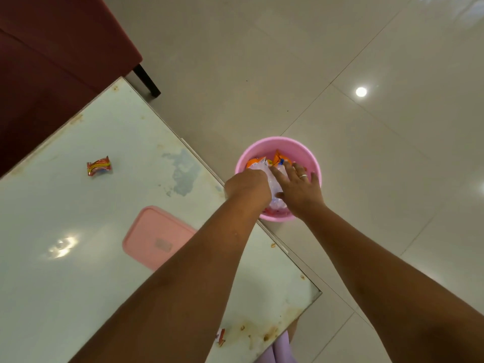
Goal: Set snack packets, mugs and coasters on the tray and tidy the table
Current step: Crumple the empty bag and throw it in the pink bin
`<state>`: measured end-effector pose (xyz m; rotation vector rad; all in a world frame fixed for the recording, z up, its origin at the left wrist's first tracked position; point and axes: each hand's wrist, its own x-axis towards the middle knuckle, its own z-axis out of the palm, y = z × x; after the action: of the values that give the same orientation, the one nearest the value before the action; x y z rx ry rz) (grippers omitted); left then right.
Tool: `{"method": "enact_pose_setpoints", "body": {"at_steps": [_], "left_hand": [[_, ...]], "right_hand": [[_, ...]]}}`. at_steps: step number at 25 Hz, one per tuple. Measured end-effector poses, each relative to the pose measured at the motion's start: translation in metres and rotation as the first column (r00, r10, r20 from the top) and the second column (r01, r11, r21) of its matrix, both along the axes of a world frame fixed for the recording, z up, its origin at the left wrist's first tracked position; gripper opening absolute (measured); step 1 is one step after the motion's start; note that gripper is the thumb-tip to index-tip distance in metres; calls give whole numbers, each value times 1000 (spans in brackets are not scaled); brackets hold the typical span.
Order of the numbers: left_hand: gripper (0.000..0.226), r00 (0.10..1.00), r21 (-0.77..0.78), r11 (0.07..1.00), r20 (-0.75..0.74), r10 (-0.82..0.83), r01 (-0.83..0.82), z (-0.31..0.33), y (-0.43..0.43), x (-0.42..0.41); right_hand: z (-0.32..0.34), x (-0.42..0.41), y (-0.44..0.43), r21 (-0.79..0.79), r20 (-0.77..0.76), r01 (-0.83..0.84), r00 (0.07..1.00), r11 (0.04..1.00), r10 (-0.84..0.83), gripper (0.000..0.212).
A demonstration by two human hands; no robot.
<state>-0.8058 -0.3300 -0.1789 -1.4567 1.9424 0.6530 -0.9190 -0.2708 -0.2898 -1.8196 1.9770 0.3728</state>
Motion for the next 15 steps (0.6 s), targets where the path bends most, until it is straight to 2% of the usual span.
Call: {"method": "enact_pose_setpoints", "body": {"at_steps": [4,6,8,10,12,13,15], "left_hand": [[33,990,-10,994,100,-104,106,-12,-3,-3],[35,981,24,993,153,-119,117,-23,0,-5],[36,971,57,993,213,-112,102,-27,-2,-10],[36,978,71,995,191,-82,69,-26,-3,-10],[36,993,24,998,103,-63,61,-17,1,-8],[35,998,-25,998,45,-48,49,-8,3,-6],[35,996,-125,992,-84,7,-17,17,10,0]], "right_hand": [[-18,2,-2,-61,-106,-196,976,979,189,57],[-30,7,-5,-46,-135,-328,938,944,319,39],[-33,8,-11,20,-154,-338,929,941,337,31],[-30,9,-13,101,-99,-253,960,962,263,34],[-21,11,-10,165,28,-110,994,980,107,44],[-10,12,-8,183,130,-7,991,983,-17,47],[18,8,-9,155,287,237,918,959,-274,49]]}}
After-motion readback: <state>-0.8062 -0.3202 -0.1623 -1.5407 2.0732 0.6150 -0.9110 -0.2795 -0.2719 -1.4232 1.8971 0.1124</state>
